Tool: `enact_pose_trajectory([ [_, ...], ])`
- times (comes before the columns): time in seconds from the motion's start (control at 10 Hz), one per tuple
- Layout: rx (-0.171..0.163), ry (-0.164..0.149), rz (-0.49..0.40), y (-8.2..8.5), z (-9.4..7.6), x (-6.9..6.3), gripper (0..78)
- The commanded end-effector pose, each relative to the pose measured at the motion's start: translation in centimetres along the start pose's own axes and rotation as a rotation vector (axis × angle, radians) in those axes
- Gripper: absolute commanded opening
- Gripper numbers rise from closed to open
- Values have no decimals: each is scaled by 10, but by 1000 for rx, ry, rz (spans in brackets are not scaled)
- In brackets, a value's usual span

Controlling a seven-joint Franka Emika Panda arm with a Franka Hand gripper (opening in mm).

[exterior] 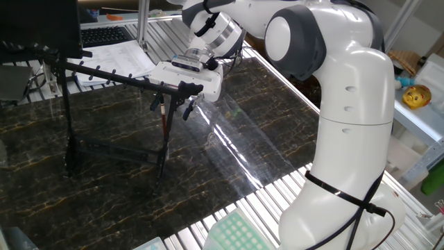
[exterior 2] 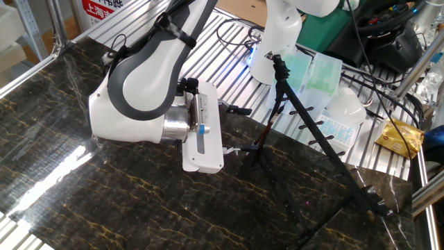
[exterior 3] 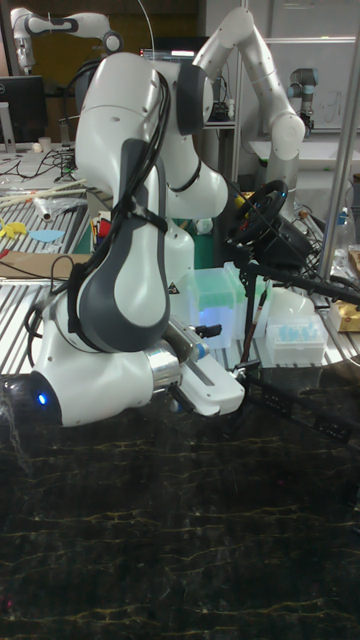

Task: Place the brush on the pen rack

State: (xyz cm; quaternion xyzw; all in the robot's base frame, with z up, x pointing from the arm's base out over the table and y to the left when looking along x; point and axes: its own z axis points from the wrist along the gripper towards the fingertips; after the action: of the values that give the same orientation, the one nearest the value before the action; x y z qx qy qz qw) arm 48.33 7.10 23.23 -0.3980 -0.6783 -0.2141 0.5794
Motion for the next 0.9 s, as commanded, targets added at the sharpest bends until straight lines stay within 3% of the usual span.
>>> enact_pose_trajectory([
  [0.1, 23, -58, -54, 5, -16, -10, 774],
  [0.3, 41, -102, -70, 10, -23, -17, 774],
  [0.4, 59, -140, -83, 12, -28, -19, 774],
  [0.7, 198, -424, -150, 16, -36, -20, 774],
  [0.8, 245, -494, -169, 18, -39, -20, 774],
  [0.9, 287, -539, -194, 20, -43, -20, 774],
])
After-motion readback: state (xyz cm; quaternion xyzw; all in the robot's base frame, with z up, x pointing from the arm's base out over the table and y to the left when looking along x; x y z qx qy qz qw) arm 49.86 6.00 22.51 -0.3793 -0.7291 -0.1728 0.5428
